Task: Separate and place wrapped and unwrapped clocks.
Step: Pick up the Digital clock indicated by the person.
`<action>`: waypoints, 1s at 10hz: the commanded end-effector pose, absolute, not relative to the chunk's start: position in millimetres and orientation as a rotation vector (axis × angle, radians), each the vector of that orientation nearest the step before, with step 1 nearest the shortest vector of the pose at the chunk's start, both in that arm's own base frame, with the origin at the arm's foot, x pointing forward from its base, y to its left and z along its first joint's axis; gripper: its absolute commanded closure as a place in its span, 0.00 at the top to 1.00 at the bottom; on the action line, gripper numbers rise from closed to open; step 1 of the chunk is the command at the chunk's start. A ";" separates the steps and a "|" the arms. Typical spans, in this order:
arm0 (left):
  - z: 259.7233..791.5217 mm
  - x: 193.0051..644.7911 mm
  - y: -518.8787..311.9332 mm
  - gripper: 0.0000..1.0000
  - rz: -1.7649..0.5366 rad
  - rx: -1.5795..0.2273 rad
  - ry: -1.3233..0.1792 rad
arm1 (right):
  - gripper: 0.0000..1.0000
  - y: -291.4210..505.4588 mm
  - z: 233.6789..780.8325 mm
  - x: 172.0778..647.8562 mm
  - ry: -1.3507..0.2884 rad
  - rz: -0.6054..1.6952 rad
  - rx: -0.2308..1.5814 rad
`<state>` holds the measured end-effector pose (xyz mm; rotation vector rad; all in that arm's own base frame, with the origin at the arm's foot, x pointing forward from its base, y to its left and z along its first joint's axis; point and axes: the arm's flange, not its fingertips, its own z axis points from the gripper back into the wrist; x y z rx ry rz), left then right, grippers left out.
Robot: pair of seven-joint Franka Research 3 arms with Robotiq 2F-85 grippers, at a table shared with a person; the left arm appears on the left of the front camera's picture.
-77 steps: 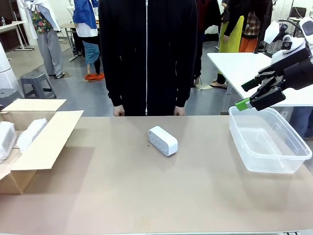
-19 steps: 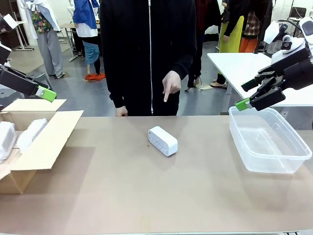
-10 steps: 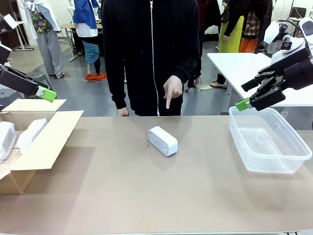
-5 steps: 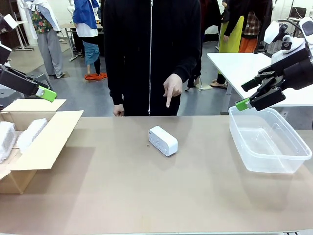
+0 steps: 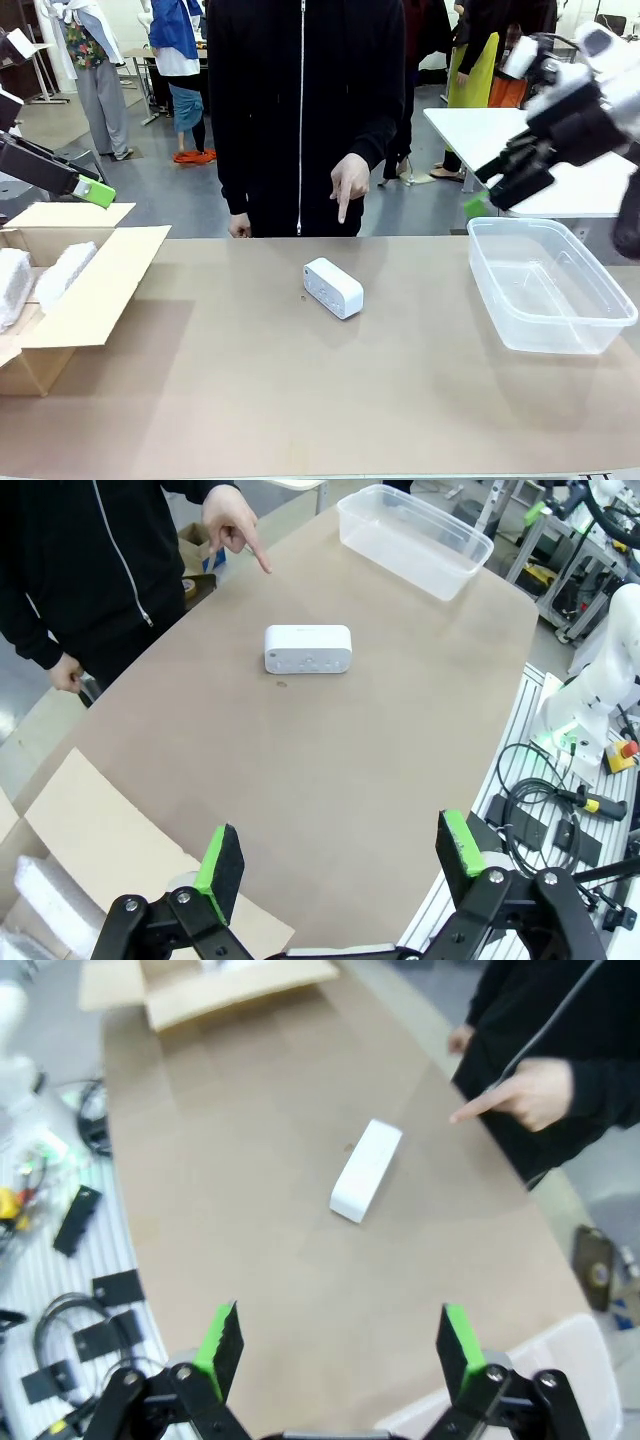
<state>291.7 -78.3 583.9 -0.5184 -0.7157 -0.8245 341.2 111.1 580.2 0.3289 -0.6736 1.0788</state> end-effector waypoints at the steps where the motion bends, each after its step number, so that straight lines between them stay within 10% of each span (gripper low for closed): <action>1: 584.4 292.1 -81.1 1.00 -0.815 -0.528 -0.721 | 1.00 175.5 616.0 413.5 -0.504 0.968 0.340; 4: 584.4 292.1 -81.1 1.00 -0.815 -0.528 -0.721 | 1.00 256.7 575.4 493.1 -0.331 0.850 0.332; 10: 584.4 292.1 -81.1 1.00 -0.815 -0.528 -0.721 | 1.00 275.5 452.8 485.7 -0.178 0.818 0.219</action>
